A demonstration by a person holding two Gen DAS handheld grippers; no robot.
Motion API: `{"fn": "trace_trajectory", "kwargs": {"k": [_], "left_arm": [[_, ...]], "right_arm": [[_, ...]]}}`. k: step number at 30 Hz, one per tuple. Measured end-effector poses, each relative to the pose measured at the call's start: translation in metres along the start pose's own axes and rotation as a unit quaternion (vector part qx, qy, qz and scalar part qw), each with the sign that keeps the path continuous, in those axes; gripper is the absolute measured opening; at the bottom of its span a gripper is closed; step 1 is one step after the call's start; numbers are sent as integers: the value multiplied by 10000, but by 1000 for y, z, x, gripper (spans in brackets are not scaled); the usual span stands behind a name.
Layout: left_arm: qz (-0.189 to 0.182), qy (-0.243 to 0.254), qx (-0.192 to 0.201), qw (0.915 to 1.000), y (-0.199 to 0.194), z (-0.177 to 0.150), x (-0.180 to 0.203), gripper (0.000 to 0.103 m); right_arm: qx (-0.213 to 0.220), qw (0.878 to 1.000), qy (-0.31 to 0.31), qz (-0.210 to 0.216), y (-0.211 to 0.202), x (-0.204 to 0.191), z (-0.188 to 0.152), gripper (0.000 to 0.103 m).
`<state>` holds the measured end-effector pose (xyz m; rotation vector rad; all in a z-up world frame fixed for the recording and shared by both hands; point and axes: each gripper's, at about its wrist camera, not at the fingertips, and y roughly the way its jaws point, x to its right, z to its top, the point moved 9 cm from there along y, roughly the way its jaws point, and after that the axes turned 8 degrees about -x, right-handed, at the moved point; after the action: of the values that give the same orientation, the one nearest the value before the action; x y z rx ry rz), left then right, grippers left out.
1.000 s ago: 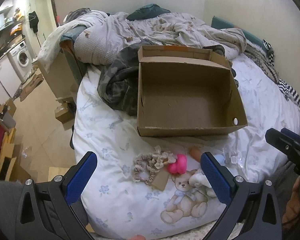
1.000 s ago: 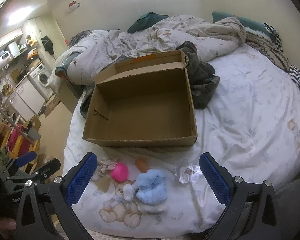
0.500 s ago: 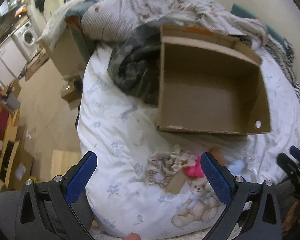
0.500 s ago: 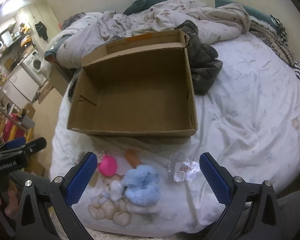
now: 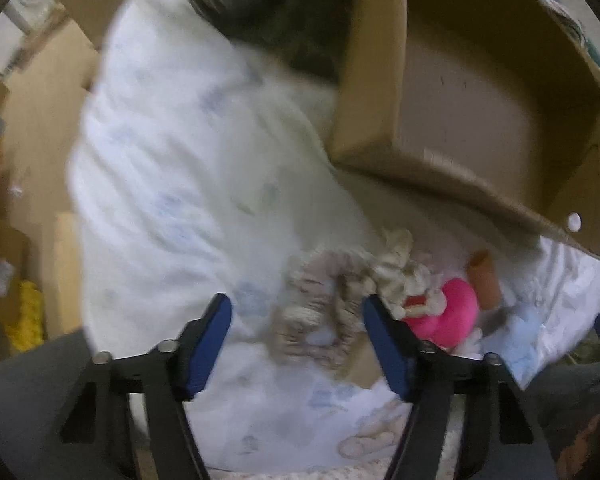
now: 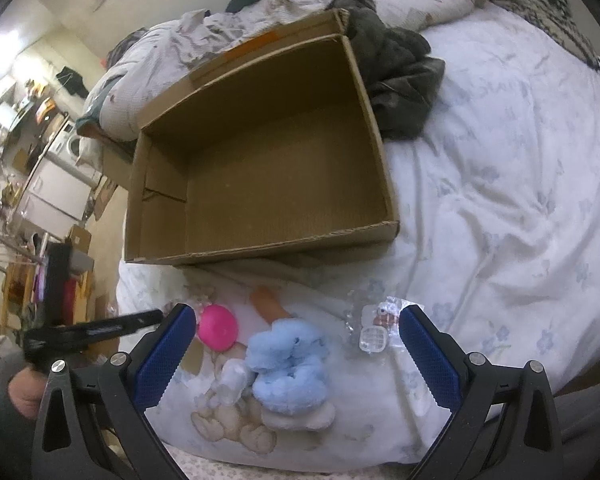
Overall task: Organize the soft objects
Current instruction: 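Grasp the beige scrunchie with the left tool while the right tool grasps the blue sock bundle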
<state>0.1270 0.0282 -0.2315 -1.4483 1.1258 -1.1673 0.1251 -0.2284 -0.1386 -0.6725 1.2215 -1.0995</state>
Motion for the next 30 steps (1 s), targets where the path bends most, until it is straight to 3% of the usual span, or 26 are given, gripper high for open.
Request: {"fn": "trace_trajectory", "kwargs": {"k": [1,3,6,9,11,13,15,17,19,21,22,24,25,30], "left_arm": [[-42,38,-75,10000,5,-1,2,39],[-65,79,-131,9999,10,-3,5,34],[-14,172,-151,9997,11,-9,6,12],[-34,165,80,9998,-3,-13,5,11],[-188,162,229,9994,-8,-18,5,10],[-222,203,484,9984,-22,-26,3,10],[-249,254,749,9966,-36,-35,1,10],[-312,280,929,9948,-48,-44,2,10],[-329,300,1105,9929,-66,-45,-2,10],[-351,266,1192,9919,-71,-48,-6,10],[-344,241,1207,9918,-76,-47,-2,10],[-361,187,1228,9916,-83,-45,-3,10],[-354,184,1236,9915,-84,-31,6,10],[-339,264,1320,9903,-87,-33,13,10]], "right_arm": [[-18,10000,16,11,1,1,1,103],[-67,10000,53,48,3,4,1,103],[-272,9992,184,205,11,8,-2,103],[-772,9957,317,392,31,7,-14,103],[-1139,9920,338,429,46,5,-24,98],[-1391,9889,304,417,57,1,-32,85],[-1603,9863,196,351,68,-4,-40,82],[-1751,9841,62,289,76,-10,-45,66],[-1877,9820,-43,225,82,-13,-50,40],[-1810,9834,-139,65,80,-13,-49,30],[-1758,9842,-177,97,78,-16,-49,20],[-1607,9866,-256,147,71,-19,-46,10],[-1533,9876,-265,185,66,-19,-45,8],[-890,9944,-125,560,28,-19,-29,6]]}}
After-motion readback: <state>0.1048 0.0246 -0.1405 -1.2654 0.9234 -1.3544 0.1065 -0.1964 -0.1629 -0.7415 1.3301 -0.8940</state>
